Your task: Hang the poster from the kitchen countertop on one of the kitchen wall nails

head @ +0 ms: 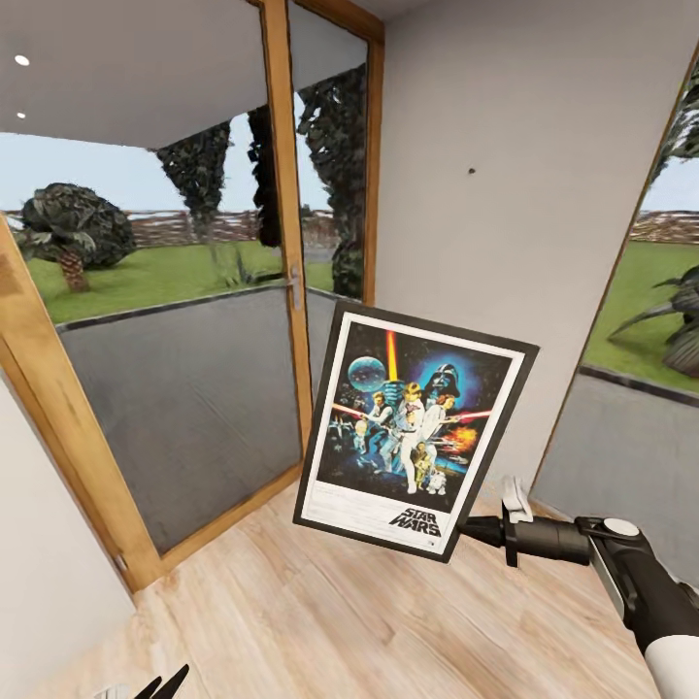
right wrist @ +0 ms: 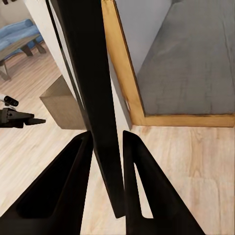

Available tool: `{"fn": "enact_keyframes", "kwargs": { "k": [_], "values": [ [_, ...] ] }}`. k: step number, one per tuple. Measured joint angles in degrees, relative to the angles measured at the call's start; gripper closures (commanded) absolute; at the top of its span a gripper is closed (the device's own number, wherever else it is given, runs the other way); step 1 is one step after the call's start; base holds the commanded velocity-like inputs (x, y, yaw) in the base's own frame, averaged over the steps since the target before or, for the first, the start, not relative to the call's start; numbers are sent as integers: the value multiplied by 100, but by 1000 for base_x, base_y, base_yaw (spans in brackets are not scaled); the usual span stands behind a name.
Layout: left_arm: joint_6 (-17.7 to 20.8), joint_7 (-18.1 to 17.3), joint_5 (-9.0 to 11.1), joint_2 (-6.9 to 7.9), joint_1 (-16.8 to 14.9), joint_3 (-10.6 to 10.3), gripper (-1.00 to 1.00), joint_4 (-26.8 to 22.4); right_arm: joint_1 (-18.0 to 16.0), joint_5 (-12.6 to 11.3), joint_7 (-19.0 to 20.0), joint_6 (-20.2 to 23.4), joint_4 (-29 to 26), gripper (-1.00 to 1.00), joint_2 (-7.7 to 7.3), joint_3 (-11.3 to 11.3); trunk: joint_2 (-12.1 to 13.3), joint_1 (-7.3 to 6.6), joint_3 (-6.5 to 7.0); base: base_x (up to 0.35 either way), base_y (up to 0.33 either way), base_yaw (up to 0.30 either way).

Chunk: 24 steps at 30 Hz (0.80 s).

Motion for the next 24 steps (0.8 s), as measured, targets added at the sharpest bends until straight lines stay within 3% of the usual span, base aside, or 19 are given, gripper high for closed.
{"fn": "enact_keyframes", "kwargs": {
  "k": [7,24],
  "values": [
    [0,0,-5,-1,-1,0,-100,1,1,0,0,2,-2,100,-1,3,0,0,3,244,278,-78],
    [0,0,-1,-1,-2,0,-100,1,2,0,0,4,-4,100,1,7,0,0,50,244,278,-281]
  ]
}}
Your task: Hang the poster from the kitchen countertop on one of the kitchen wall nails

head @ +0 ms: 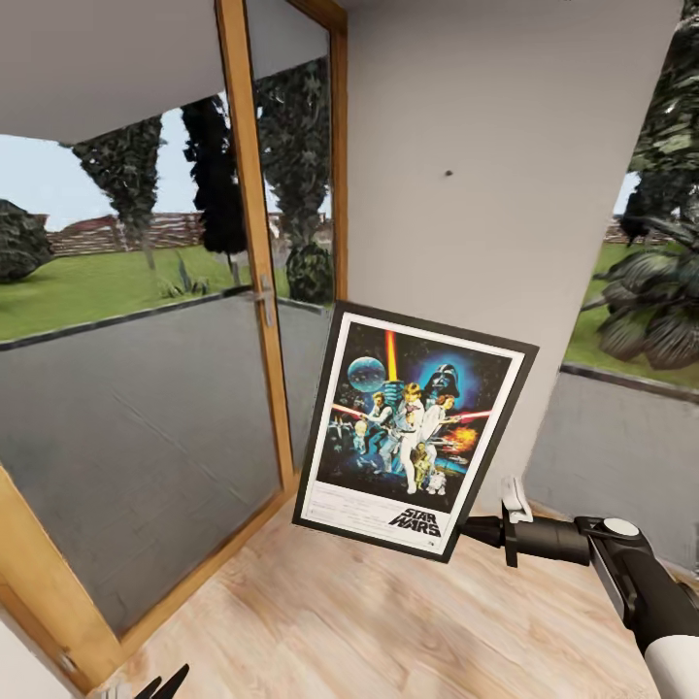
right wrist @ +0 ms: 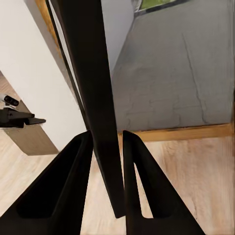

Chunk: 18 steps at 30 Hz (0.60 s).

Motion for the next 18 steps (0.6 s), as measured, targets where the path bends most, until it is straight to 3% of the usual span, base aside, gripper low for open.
{"fn": "enact_keyframes", "kwargs": {
  "k": [8,18],
  "values": [
    [0,0,1,0,1,0,-100,-1,-1,18,0,0,2,100,35,1,0,0,20,242,286,-241],
    [0,0,2,1,2,0,-100,-2,-2,19,-1,-8,-13,100,43,-2,0,0,23,228,302,-23]
  ]
}}
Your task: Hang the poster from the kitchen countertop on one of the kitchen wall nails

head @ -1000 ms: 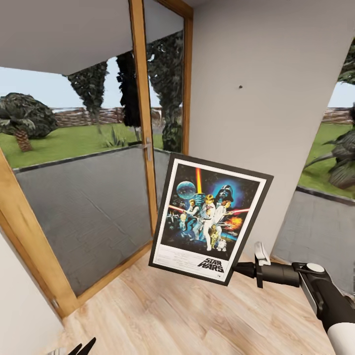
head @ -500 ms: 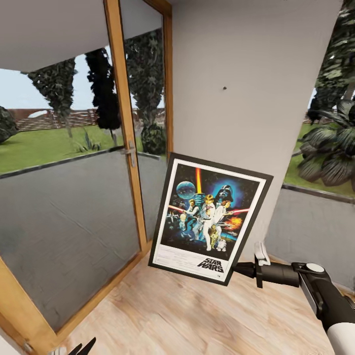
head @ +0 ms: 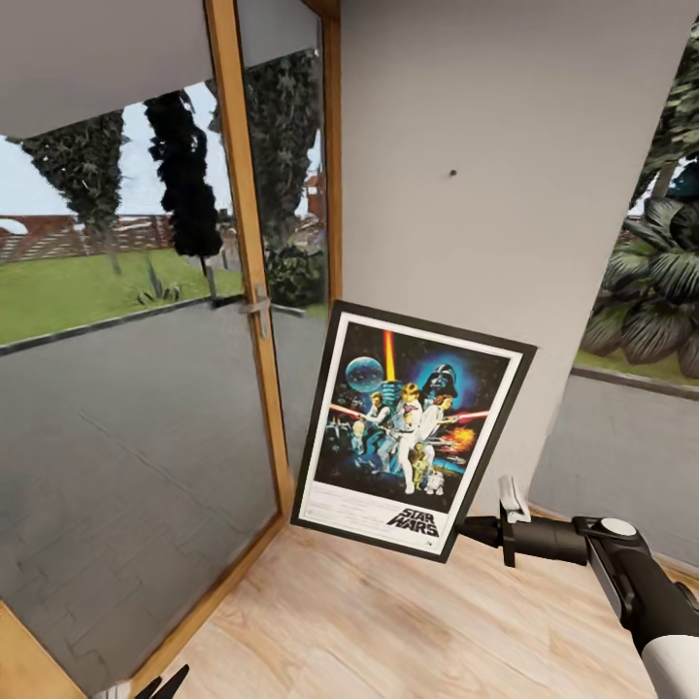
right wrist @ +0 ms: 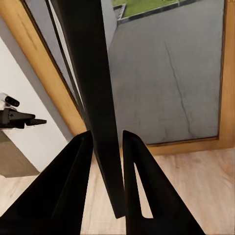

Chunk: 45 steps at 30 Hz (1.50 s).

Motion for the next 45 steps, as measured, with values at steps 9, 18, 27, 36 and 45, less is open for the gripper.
{"fn": "enact_keyframes", "kwargs": {
  "k": [9,18,27,36,45],
  "values": [
    [0,0,-1,-1,-1,0,-100,1,1,-17,6,4,-3,100,0,-1,0,0,8,224,304,-54],
    [0,2,-3,-1,-2,1,-100,1,1,-19,10,13,-5,100,-1,2,0,1,47,175,228,-244],
    [0,3,-2,-1,-2,10,-100,0,-1,-19,10,17,-6,100,0,3,-4,3,88,17,20,-268],
    [0,2,-2,-1,-4,10,-100,0,-2,-2,10,16,-6,100,0,11,-7,4,128,0,1,-269],
    [0,0,0,3,-3,10,-100,-1,-3,9,4,2,-6,100,0,10,-9,1,146,188,111,-106]
  ]
}}
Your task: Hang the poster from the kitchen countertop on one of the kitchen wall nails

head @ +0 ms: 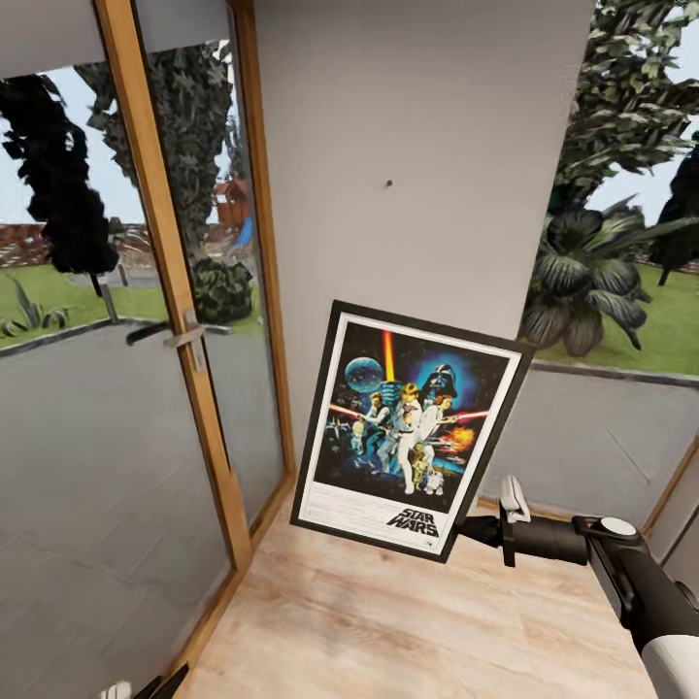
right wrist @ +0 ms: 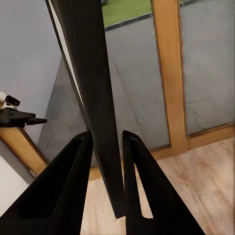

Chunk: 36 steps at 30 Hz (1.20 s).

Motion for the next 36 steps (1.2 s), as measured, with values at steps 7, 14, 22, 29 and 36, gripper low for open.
{"fn": "enact_keyframes", "kwargs": {
  "k": [7,14,22,29,36],
  "values": [
    [0,0,0,2,0,0,-100,0,0,-4,1,-2,2,100,0,-7,0,0,1,291,183,-7],
    [0,1,-2,2,-1,0,-100,1,1,-5,-2,2,-1,100,-1,-5,0,2,1,183,117,-173],
    [0,2,-2,-1,-1,-1,-100,1,1,-1,0,6,-1,100,-1,-6,0,3,1,12,8,-294],
    [0,2,-2,-4,-1,0,-100,1,1,1,-3,6,-1,100,0,-6,0,3,1,1,1,-255],
    [0,2,-1,-3,0,-1,-100,-1,0,0,-1,6,1,100,0,-6,0,3,1,0,0,-32]
  ]
}}
